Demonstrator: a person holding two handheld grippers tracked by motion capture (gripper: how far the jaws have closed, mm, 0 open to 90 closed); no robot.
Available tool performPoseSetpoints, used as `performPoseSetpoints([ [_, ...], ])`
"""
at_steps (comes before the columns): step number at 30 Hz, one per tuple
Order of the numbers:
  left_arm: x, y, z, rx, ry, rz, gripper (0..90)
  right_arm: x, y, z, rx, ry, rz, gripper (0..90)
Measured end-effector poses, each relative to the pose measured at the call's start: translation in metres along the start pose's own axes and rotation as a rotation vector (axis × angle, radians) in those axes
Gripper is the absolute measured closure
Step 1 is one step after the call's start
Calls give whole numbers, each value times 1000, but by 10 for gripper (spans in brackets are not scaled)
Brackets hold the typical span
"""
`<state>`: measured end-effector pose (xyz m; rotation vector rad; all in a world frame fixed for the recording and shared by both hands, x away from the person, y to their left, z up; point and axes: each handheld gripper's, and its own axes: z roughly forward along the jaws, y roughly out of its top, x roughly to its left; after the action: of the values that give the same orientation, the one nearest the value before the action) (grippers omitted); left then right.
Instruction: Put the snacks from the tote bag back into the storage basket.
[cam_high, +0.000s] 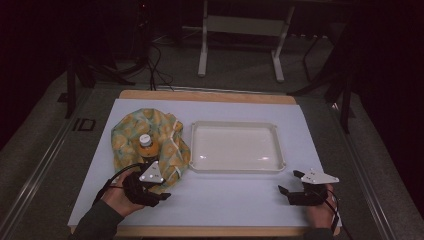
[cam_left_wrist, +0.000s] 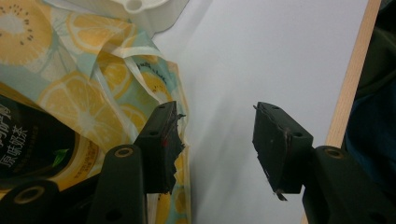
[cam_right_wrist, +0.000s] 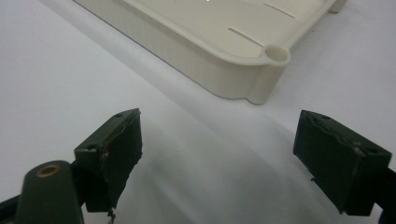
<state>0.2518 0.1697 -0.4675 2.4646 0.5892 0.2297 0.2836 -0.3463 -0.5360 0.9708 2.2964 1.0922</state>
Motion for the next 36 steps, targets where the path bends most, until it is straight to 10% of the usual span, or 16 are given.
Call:
performPoseSetpoints([
  [36,17,-4,-28,62,13,11,515,0,0,0,2,0,-2,151],
])
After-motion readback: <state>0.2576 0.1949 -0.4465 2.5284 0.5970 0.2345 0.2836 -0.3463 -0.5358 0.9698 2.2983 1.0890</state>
